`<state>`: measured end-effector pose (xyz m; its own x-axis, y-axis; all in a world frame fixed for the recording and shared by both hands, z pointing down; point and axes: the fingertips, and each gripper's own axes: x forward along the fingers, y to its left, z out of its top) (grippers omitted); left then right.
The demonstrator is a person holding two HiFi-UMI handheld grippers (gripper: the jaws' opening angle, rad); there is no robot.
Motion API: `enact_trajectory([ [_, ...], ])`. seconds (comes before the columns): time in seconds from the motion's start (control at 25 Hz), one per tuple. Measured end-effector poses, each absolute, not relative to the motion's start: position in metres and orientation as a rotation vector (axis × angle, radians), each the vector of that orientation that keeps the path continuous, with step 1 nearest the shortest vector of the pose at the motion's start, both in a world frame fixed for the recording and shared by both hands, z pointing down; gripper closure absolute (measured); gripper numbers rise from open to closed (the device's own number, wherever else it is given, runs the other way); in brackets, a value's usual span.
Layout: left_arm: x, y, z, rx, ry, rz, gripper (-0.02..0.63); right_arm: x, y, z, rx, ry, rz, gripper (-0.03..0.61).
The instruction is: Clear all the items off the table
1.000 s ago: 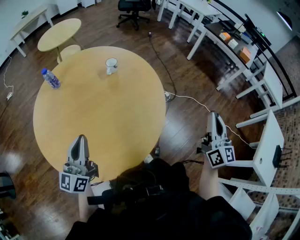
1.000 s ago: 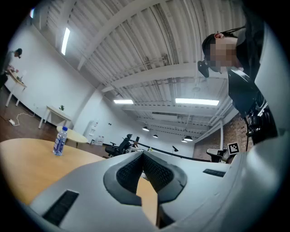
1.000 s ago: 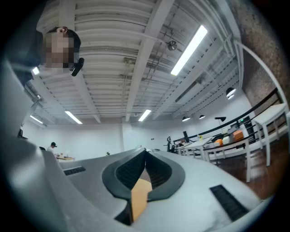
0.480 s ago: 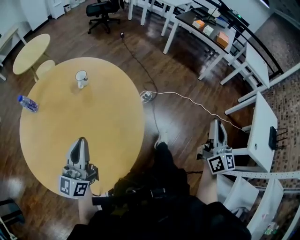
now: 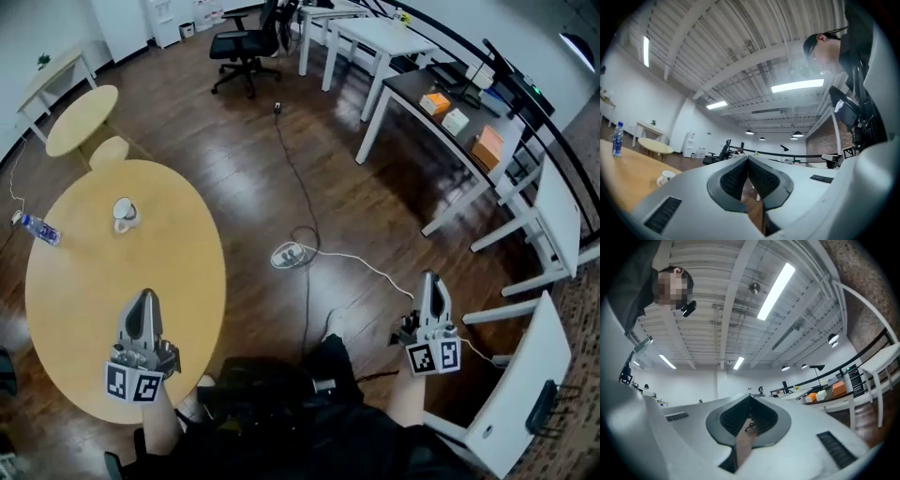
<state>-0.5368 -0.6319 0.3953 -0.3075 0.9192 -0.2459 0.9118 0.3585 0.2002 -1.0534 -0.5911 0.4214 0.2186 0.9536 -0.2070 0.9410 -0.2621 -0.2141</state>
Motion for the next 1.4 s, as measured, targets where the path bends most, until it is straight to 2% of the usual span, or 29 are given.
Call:
enact_trajectory([
  [0.12, -0.597, -0.594, 0.376, 1.664, 2.129, 0.128, 0.61, -1.104, -0.531, 0.388, -2.534, -1.776, 0.319, 0.574],
  [0.32, -0.687, -0.537, 0.352, 1.66, 2.065, 0.07, 0.611, -1.147, -0.432, 0.358, -2.725, -1.552, 0.309, 0.572],
  [0.56, -0.726, -0.48, 0.347, 1.755, 2.111, 0.005, 0.611, -1.104, -0.362, 0.354, -2.824, -1.365, 0.255, 0.572],
  [0.6, -0.724, -0.471, 0.346, 1.765, 2.106, 0.003, 0.611, -1.09, -0.354, 0.355, -2.837, -1.311, 0.238, 0.572],
  [0.68, -0.716, -0.453, 0.345, 1.77, 2.091, 0.003, 0.611, -1.061, -0.339, 0.358, -2.86, -1.19, 0.198, 0.5],
  [0.96, -0.646, -0.387, 0.352, 1.778, 2.055, -0.008, 0.611, -0.96, -0.282, 0.334, -2.896, -1.035, 0.316, 0.5],
  [1.4, -0.506, -0.372, 0.344, 1.928, 1.842, -0.04, 0.611, -0.818, -0.171, 0.333, -2.96, -0.832, 0.213, 0.502],
])
